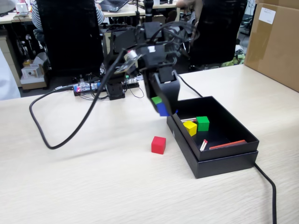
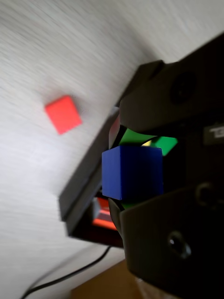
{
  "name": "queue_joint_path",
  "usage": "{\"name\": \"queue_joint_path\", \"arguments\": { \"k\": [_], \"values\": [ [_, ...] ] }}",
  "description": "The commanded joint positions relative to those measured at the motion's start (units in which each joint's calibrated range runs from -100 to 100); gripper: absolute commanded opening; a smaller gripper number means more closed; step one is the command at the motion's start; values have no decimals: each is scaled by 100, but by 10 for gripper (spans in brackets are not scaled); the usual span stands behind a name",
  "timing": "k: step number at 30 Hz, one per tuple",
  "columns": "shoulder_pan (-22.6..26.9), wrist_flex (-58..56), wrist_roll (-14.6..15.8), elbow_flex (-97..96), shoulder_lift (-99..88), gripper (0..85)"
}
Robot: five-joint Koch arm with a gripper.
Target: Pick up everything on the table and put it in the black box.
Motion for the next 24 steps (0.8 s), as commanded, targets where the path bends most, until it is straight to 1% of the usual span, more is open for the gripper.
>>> {"name": "queue_joint_path", "arguments": {
  "k": [1,3,7,10,15,17,19,20,21,23,24],
  "values": [
    [425,11,327,122,-531,49],
    [664,2,508,158,-381,51],
    [991,11,762,294,123,51],
    [1128,11,850,349,525,52],
    [1187,11,933,467,1259,59],
    [1197,-24,943,448,1523,126],
    [1201,-50,967,458,1695,140],
    [1197,-102,982,430,1776,243],
    [1192,-171,1001,421,1776,299],
    [1182,-335,1031,430,1684,376],
    [1172,-369,1031,430,1569,399]
  ]
}}
